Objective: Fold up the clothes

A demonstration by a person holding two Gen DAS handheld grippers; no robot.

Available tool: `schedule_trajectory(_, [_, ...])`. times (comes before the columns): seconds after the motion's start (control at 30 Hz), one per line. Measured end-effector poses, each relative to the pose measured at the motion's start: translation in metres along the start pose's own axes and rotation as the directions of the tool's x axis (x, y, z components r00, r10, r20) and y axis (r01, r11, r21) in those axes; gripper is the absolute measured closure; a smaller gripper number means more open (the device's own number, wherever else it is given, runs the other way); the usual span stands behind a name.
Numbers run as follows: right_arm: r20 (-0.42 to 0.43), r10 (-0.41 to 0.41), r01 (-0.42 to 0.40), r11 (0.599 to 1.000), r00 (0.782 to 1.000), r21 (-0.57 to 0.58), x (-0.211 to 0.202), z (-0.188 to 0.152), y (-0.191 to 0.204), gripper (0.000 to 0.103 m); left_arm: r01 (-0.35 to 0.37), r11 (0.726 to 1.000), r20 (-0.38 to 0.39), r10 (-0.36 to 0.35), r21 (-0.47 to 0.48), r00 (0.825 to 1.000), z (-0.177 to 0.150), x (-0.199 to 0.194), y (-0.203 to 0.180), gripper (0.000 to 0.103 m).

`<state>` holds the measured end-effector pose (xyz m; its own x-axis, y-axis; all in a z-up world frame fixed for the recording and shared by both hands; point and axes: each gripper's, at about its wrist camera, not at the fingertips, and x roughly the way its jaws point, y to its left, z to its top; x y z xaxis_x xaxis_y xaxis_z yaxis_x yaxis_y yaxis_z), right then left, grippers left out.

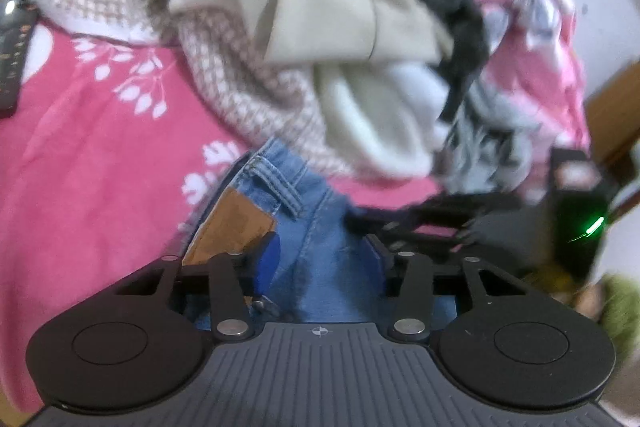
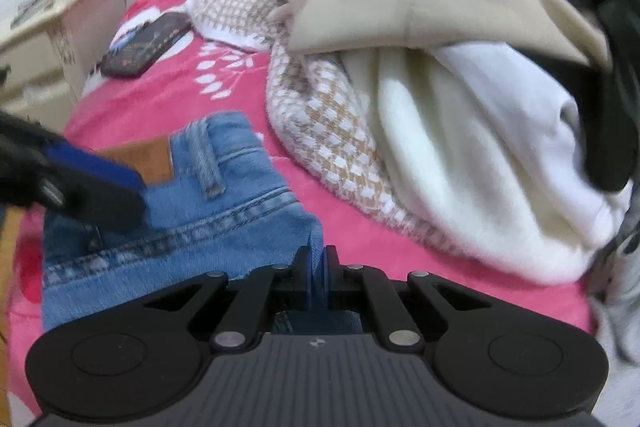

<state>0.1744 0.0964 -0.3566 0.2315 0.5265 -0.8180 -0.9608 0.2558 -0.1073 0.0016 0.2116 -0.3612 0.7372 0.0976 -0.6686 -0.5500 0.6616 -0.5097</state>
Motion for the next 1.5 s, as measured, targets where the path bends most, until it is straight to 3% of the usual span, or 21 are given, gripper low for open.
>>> schedule_trajectory(0.1, [0.006,0.034,-0.034,0.999,0.999,0.041,0.003,-0.002,-0.008,0.097,-0.026,0.998,-0.039,0.028,0.063,0.999,-0.003,0.017,0.002,0.065])
schedule_trajectory(0.23, [0.017,0.079,-0.080,0.992,0.997,0.094,0.007,-0.004,-0.019,0.097,-0.013,0.990,-0.005,0.014,0.139,1.000,-0.001,0.006,-0.014,0.058])
schedule_trajectory(0.33, [0.026,0.112,-0.115,0.984,0.993,0.134,0.010,-0.006,-0.027,0.097,-0.028,0.988,-0.011,0.030,0.152,0.999,0.001,0.013,-0.018,0.056])
schedule_trajectory(0.4, [0.045,0.134,-0.140,0.973,0.990,0.183,0.003,-0.007,-0.037,0.096,-0.063,0.988,-0.054,0.071,0.137,0.996,0.000,0.028,-0.011,0.061])
schedule_trajectory(0.53, [0.093,0.172,-0.192,0.938,0.981,0.288,-0.017,-0.009,-0.059,0.095,-0.059,0.986,-0.059,0.069,0.157,0.996,0.002,0.032,-0.009,0.063])
schedule_trajectory(0.63, [0.140,0.088,-0.130,0.936,0.986,0.328,-0.053,-0.020,-0.085,0.095,-0.047,0.989,-0.075,0.057,0.137,0.996,0.005,0.030,-0.004,0.064])
schedule_trajectory(0.73, [0.089,-0.036,0.003,0.939,0.995,0.343,-0.086,-0.045,-0.116,0.095,-0.044,0.994,-0.094,0.053,0.099,0.994,0.009,0.035,-0.002,0.064])
schedule_trajectory(0.8, [0.020,-0.053,0.043,0.938,0.998,0.343,-0.098,-0.064,-0.132,0.095,-0.047,0.995,-0.104,0.056,0.082,0.993,0.011,0.037,-0.002,0.064])
schedule_trajectory(0.97, [-0.097,0.067,-0.033,0.950,0.993,0.311,-0.107,-0.098,-0.131,0.095,-0.049,0.995,-0.122,0.060,0.090,0.991,0.013,0.037,-0.003,0.065])
schedule_trajectory(1.2, [-0.098,0.110,-0.073,0.945,0.989,0.319,-0.104,-0.123,-0.122,0.094,-0.086,0.987,-0.138,0.105,0.134,0.985,0.012,0.036,-0.009,0.068])
schedule_trajectory(1.27, [-0.069,0.147,-0.111,0.923,0.987,0.369,-0.099,-0.123,-0.130,0.088,-0.100,0.983,-0.140,0.122,0.155,0.983,0.011,0.037,-0.013,0.068])
schedule_trajectory(1.33, [-0.042,0.194,-0.160,0.897,0.980,0.411,-0.090,-0.122,-0.139,0.060,-0.112,0.978,-0.141,0.138,0.178,0.980,0.010,0.038,-0.016,0.068])
schedule_trajectory(1.37, [-0.027,0.217,-0.184,0.883,0.976,0.432,-0.085,-0.121,-0.143,0.054,-0.117,0.975,-0.140,0.145,0.191,0.979,0.009,0.039,-0.018,0.068])
schedule_trajectory(1.5, [-0.010,0.315,-0.271,0.832,0.949,0.485,-0.059,-0.114,-0.158,0.049,-0.132,0.962,-0.138,0.168,0.239,0.976,0.008,0.041,-0.024,0.068])
